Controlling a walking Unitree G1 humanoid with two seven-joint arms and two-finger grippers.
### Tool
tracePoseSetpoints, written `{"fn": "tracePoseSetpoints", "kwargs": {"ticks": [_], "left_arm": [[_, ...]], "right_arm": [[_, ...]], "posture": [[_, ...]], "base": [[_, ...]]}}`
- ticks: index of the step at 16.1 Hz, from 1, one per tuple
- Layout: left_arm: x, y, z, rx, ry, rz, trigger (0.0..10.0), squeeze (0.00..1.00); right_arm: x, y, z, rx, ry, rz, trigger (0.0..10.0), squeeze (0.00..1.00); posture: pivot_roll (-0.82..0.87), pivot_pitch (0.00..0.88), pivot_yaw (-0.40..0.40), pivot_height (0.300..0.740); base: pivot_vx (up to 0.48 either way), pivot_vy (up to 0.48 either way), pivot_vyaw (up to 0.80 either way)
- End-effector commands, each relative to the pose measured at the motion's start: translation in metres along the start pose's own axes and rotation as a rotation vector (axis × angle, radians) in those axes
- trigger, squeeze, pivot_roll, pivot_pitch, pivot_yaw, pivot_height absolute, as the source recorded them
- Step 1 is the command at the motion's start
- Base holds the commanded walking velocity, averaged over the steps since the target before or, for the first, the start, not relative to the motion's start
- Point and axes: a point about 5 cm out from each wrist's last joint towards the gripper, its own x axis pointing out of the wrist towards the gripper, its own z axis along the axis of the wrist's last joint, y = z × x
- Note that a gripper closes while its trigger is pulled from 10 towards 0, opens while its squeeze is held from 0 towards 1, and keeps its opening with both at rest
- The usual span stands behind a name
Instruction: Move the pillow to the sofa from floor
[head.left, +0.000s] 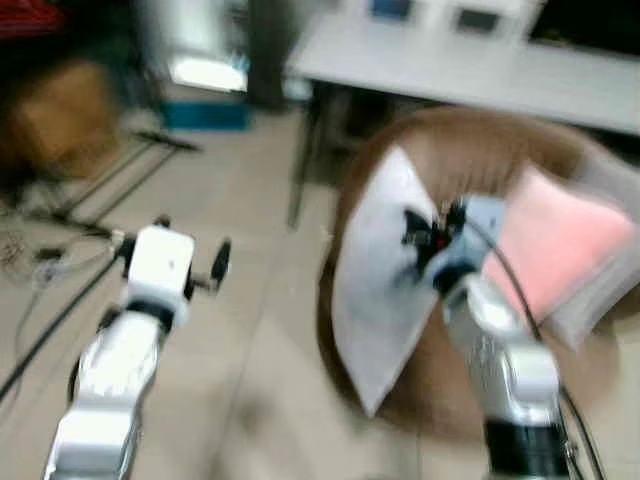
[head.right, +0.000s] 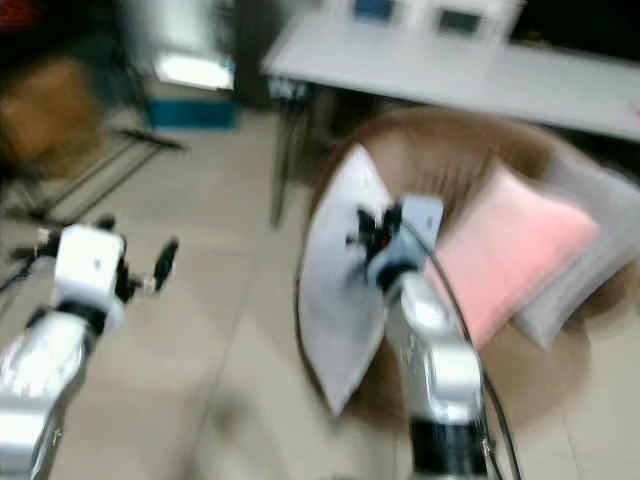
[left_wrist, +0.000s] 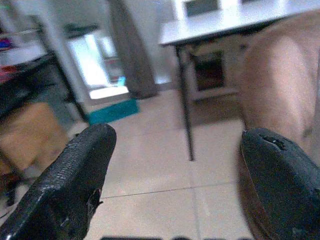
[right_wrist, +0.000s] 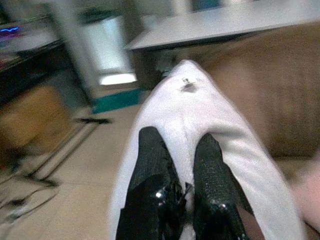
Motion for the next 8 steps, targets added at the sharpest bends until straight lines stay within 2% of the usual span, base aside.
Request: {"fn": "tracePoseSetpoints", "kwargs": {"ticks": [1,5,8], "left_arm": [[-0.0043,0.0021,-0.0026,-0.003,0.013,0.013,10.0,0.0],[-0.0033,0.0038,-0.0037,-0.016,0.018,0.013,10.0,0.0],[-0.0013,0.0038,-0.004,-0.018,0.024,0.0,10.0,0.0]], "right_arm": [[0.0007,-0.0003,0.0087,0.022,-0.042,-0.004,10.0,0.0],[0.0004,0.0005,0.0038,0.022,-0.023,0.005,10.0,0.0],[0.0017,0.0019,0.0026,0.025,-0.02,0.003,10.0,0.0]], "posture": [[0.01,0.0,-0.027,0.74],[0.01,0.0,-0.026,0.74],[0.01,0.0,-0.017,0.74]], "base": [[0.0,0.0,0.0],[0.0,0.0,0.0],[0.274,0.0,0.0]]}}
